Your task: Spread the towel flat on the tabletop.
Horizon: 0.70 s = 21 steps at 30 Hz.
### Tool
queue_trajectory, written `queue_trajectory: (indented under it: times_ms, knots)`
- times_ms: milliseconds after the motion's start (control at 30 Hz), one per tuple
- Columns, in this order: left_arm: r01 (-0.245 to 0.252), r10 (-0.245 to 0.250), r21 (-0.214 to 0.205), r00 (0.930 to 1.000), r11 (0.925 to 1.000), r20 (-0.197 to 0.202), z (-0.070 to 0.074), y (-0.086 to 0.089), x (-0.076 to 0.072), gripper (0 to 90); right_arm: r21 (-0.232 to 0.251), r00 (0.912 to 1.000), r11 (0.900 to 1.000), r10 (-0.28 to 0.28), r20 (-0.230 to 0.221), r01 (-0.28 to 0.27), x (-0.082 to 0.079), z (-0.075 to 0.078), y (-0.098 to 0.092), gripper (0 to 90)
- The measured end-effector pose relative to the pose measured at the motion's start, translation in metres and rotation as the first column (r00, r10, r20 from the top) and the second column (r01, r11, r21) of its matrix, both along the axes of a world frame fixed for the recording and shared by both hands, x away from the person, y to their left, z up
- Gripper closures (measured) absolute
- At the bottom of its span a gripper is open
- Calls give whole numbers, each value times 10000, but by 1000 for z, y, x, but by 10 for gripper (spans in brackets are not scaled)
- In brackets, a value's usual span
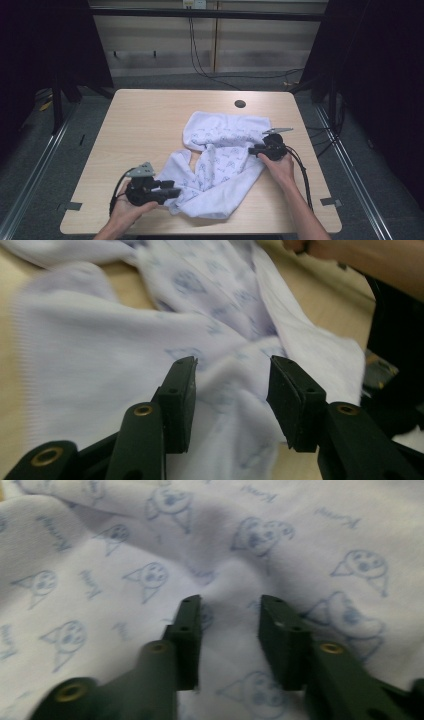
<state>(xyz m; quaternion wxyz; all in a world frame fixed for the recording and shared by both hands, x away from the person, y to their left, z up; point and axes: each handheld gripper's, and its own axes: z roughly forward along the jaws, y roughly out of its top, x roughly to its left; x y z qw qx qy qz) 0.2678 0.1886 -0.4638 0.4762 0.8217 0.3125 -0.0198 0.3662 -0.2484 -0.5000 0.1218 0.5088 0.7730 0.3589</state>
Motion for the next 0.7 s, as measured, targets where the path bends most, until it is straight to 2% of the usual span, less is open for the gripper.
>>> queue_trajectory:
  times_ms: [33, 67, 100, 133, 167, 200, 233, 267, 300, 333, 367, 400, 433, 467, 533, 600, 633, 667, 700]
  knots:
    - [-336, 336, -88, 9994, 9994, 20, 1, 8, 4, 532, 0, 10000, 10000, 0, 0, 0, 0, 0, 0, 573]
    - [-632, 632, -116, 9980, 9979, -10, 0, 17, 9, 517, 119, 9980, 9980, 624, 28, -625, -12, 7, 8, 548]
    - [-888, 888, -86, 9960, 9960, -61, -2, 24, 14, 517, 119, 9980, 9980, 624, 28, -625, -12, 7, 8, 548]
    - [-1219, 1215, 368, 9925, 9919, 128, -9, 34, 22, 508, 328, 9920, 9927, 1143, 532, -1161, -32, 23, 20, 549]
    - [-1219, 1215, 368, 9925, 9919, 128, -9, 34, 22, 504, 406, 9902, 9907, 1273, 577, -1297, -36, 26, 23, 552]
    - [-1300, 1307, 553, 9914, 9900, -89, -17, 40, 29, 497, 543, 9855, 9866, 1495, 804, -1541, -44, 32, 29, 562]
    - [-1177, 1190, 598, 9927, 9913, -199, -21, 41, 31, 492, 663, 9809, 9812, 1753, 847, -1811, -52, 37, 37, 569]
    - [-1177, 1190, 598, 9927, 9913, -199, -21, 41, 31, 488, 663, 9809, 9812, 1753, 847, -1811, -52, 37, 37, 569]
    - [-950, 971, 639, 9948, 9934, -312, -24, 40, 32, 488, 776, 9730, 9723, 2134, 882, -2203, -59, 40, 45, 570]
    - [-877, 902, 570, 9950, 9945, -425, -26, 39, 32, 457, 1152, 9580, 9527, 2720, 906, -2814, -71, 42, 64, 580]
    - [-665, 693, 543, 9962, 9963, -519, -27, 36, 32, 450, 1297, 9447, 9366, 3162, 869, -3255, -79, 43, 76, 586]
    - [-487, 506, 740, 9984, 9961, -241, -25, 31, 30, 453, 1433, 9333, 9229, 3474, 913, -3575, -84, 43, 86, 593]
    - [-487, 506, 740, 9984, 9961, -241, -25, 31, 30, 452, 1433, 9333, 9229, 3474, 913, -3575, -84, 43, 86, 593]
    - [-343, 358, 661, 9991, 9972, -229, -23, 28, 28, 453, 1537, 9069, 8941, 4101, 963, -4207, -94, 44, 104, 619]
    - [-178, 193, 656, 9996, 9977, -215, -23, 24, 26, 459, 1819, 8877, 8689, 4495, 999, -4604, -102, 46, 117, 624]
    - [89, -68, 743, 9996, 9972, -281, -25, 20, 25, 456, 1877, 8628, 8422, 4958, 989, -5055, -109, 46, 131, 608]
    - [545, -516, 653, 9976, 9964, -458, -26, 17, 25, 435, 1885, 8460, 8249, 5245, 964, -5329, -112, 44, 139, 592]
    - [545, -516, 653, 9976, 9964, -458, -26, 17, 25, 423, 1885, 8460, 8249, 5245, 964, -5329, -112, 44, 139, 592]
    - [503, -472, 661, 9977, 9965, -477, -26, 16, 25, 420, 1946, 8206, 7986, 5658, 801, -5696, -117, 39, 150, 544]
